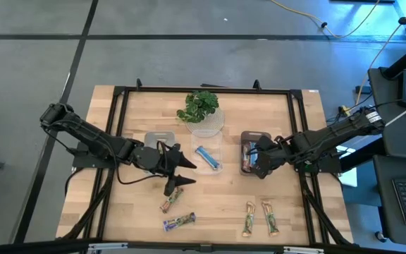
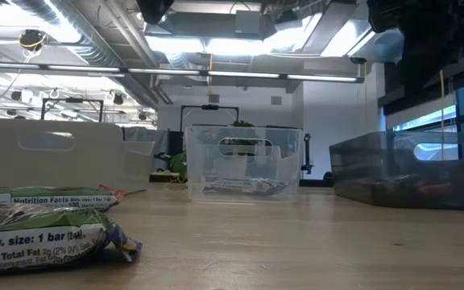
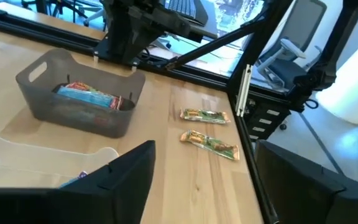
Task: Pick and place Granola Bars by type
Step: Put the red granola bar into the black transparent bin
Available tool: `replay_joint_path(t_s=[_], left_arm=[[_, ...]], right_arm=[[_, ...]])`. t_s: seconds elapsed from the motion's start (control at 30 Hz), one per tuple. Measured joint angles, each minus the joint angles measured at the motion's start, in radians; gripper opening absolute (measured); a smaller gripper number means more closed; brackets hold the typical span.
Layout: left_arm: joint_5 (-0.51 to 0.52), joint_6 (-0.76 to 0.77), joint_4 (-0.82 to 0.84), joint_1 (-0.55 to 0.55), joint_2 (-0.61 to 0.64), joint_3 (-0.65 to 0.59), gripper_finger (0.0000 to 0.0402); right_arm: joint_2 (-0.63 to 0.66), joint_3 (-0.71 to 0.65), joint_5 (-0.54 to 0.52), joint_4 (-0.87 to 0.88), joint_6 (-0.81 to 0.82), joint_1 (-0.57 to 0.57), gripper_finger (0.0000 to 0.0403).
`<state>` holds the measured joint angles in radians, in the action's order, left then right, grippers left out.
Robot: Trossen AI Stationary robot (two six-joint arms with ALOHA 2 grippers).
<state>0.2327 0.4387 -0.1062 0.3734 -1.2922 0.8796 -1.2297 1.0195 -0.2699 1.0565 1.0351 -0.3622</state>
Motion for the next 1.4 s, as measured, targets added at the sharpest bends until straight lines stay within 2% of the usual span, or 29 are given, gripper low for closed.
replay_joint_path(t_s=[0.27, 0.57, 0.77, 0.9, 1.07, 1.23, 1.4], left_arm=[[-0.002, 0.081, -0.001, 0.006, 0.0, 0.0, 0.028], [-0.008, 0.012, 0.013, 0.009, 0.0, 0.0, 0.0274], [0.124, 0.02, 0.123, 0.077, -0.01, 0.0, 0.0273], [0.175, 0.097, 0.147, 0.134, -0.034, 0.0, 0.0273], [0.216, 0.222, 0.258, 0.202, -0.092, 0.0, 0.0273], [0.218, 0.4, 0.363, 0.24, -0.171, 0.0, 0.0273], [0.169, 0.465, 0.381, 0.262, -0.256, 0.0, 0.0273]], right_arm=[[0.0, 0.0, 0.0, -0.001, -0.024, 0.0, 0.0185], [0.0, 0.0, 0.0, -0.001, -0.026, 0.0, 0.0185], [0.0, 0.0, -0.006, -0.001, -0.027, 0.0, 0.0185], [0.0, 0.0, -0.052, -0.001, -0.043, 0.0, 0.0185], [0.0, -0.001, -0.055, -0.001, -0.053, 0.011, 0.0185], [0.0, -0.001, -0.067, -0.001, -0.053, 0.013, 0.0185], [0.0, -0.001, -0.101, -0.001, -0.053, 0.013, 0.0185]])
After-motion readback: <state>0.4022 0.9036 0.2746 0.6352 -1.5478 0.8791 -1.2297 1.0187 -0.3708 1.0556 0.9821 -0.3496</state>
